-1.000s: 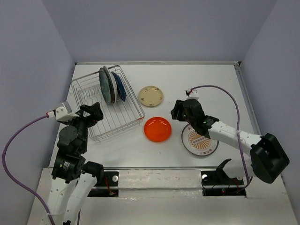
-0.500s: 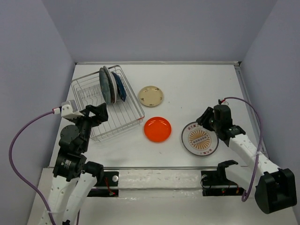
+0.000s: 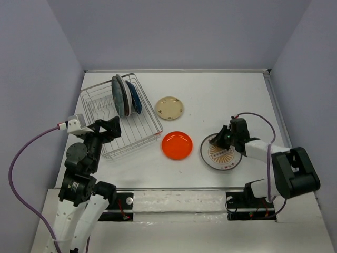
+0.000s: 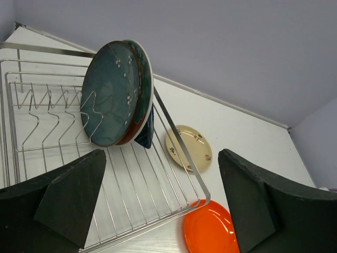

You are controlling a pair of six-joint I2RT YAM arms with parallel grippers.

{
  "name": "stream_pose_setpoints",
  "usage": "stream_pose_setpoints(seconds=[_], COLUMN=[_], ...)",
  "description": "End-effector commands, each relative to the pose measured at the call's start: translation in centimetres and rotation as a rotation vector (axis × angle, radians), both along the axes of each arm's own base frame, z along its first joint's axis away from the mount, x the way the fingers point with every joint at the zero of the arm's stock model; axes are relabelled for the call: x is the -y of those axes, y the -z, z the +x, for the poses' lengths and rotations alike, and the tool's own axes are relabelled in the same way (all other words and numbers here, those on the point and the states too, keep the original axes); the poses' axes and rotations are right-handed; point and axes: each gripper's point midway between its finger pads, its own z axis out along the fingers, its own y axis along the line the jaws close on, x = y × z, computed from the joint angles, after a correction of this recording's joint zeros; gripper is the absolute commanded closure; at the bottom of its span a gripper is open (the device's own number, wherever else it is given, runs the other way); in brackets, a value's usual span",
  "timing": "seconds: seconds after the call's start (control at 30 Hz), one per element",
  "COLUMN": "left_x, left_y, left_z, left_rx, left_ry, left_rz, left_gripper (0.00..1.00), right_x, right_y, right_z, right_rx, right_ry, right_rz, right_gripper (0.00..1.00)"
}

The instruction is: Load the plates into the dish rack

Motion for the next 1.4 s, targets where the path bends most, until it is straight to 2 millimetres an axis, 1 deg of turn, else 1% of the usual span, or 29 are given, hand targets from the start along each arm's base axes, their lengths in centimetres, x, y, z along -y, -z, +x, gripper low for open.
stream_pose_setpoints(seconds=[0.0,0.03,0.13,0.17,0.23,0.27,0.3,0.37,0.4,0.47,0.5,0.53,0.57,0.6,0.63,0.67,0.73,0.77,0.83,0.9,0.97,1.0,1.1,1.13,1.17,1.27,1.3,1.33,1.37], left_x=[0.2,0.1,0.0,-0.1,0.0,0.0,-0.1,0.0,0.0,0.0,0.1,0.1,0.1,0.2,0.3,0.3,0.3,0.4,0.4,0.4,0.4,0.3,0.3,0.3,0.3,0.3,0.4,0.4,0.4], left_y=[-1.2,-1.2,-1.1,-1.0,-1.0,-1.0,-1.0,-1.0,-1.1,-1.1,-1.2,-1.2,-1.3,-1.2,-1.2,-1.3,-1.4,-1.3,-1.3,-1.4,-1.4,-1.4,-1.4,-1.3,-1.3,-1.4,-1.4,-1.4,-1.4], left_z=[-0.1,-0.1,-0.1,-0.1,0.0,0.0,-0.1,-0.1,-0.1,-0.1,-0.2,-0.2,-0.2,-0.2,-0.2,-0.2,-0.3,-0.3,-0.3,-0.3,-0.5,-0.4,-0.5,-0.5,-0.5,-0.5,-0.6,-0.6,-0.5], left_rx=[0.054,0.052,0.048,0.046,0.046,0.045,0.046,0.046,0.048,0.051,0.052,0.054,0.055,0.054,0.055,0.057,0.061,0.06,0.06,0.063,0.066,0.066,0.066,0.064,0.064,0.067,0.067,0.069,0.066], left_ry=[0.016,0.009,0.003,0.0,0.002,0.0,0.0,0.002,0.003,0.005,0.008,0.009,0.011,0.014,0.019,0.02,0.022,0.025,0.026,0.028,0.028,0.025,0.025,0.026,0.026,0.028,0.029,0.029,0.031], left_rz=[0.003,0.004,0.007,0.009,0.009,0.009,0.009,0.009,0.009,0.005,0.006,0.005,0.005,0.004,0.004,0.002,0.001,0.003,0.003,0.002,0.001,0.001,0.001,0.001,0.001,0.0,0.0,0.0,0.002], left_gripper=[0.01,0.01,0.01,0.01,0.01,0.01,0.01,0.01,0.01,0.01,0.01,0.01,0.01,0.01,0.01,0.01,0.01,0.01,0.01,0.01,0.01,0.01,0.01,0.01,0.01,0.01,0.01,0.01,0.01], right_x=[-2.0,-2.0,-1.4,-1.6,-1.7,-1.9,-1.9,-1.7,-1.4,-0.7,-0.2,0.8,1.7,2.5,3.7,4.3,5.7,6.6,7.7,9.0,9.4,9.6,8.7,8.2,7.3,6.0,5.8,5.3,5.2], right_y=[-1.4,-1.8,-2.7,-3.7,-4.8,-6.0,-6.8,-7.8,-8.7,-9.2,-10.5,-9.6,-9.5,-8.7,-8.3,-7.7,-5.8,-5.2,-4.4,-4.1,-3.8,-3.3,-2.5,-2.4,-2.3,-1.5,-1.5,-0.5,-0.2], right_z=[6.9,9.2,12.7,14.6,16.0,16.7,16.9,16.5,15.7,14.5,13.4,12.1,11.3,9.9,8.3,7.3,5.1,3.9,2.4,1.3,0.9,0.6,0.7,0.8,0.9,1.5,2.0,1.8,2.0], right_rx=[0.151,0.193,0.276,0.309,0.35,0.377,0.396,0.411,0.418,0.412,0.419,0.396,0.39,0.351,0.335,0.316,0.23,0.215,0.175,0.17,0.165,0.145,0.102,0.095,0.089,0.07,0.077,0.046,0.044], right_ry=[0.0,0.021,0.074,0.079,0.067,0.058,0.056,0.054,0.045,0.044,0.052,0.074,0.102,0.122,0.161,0.185,0.231,0.256,0.303,0.349,0.361,0.368,0.332,0.316,0.286,0.265,0.279,0.261,0.263], right_rz=[0.056,0.045,0.001,-0.007,-0.025,-0.029,-0.028,-0.038,-0.052,-0.083,-0.094,-0.129,-0.157,-0.18,-0.19,-0.203,-0.21,-0.225,-0.245,-0.272,-0.287,-0.285,-0.245,-0.226,-0.188,-0.112,-0.094,-0.074,-0.067], right_gripper=[0.93,0.93,0.93,0.93,0.93,0.93,0.93,0.92,0.88,0.79,0.73,0.62,0.55,0.48,0.38,0.36,0.35,0.35,0.35,0.33,0.33,0.33,0.33,0.34,0.34,0.37,0.38,0.43,0.46])
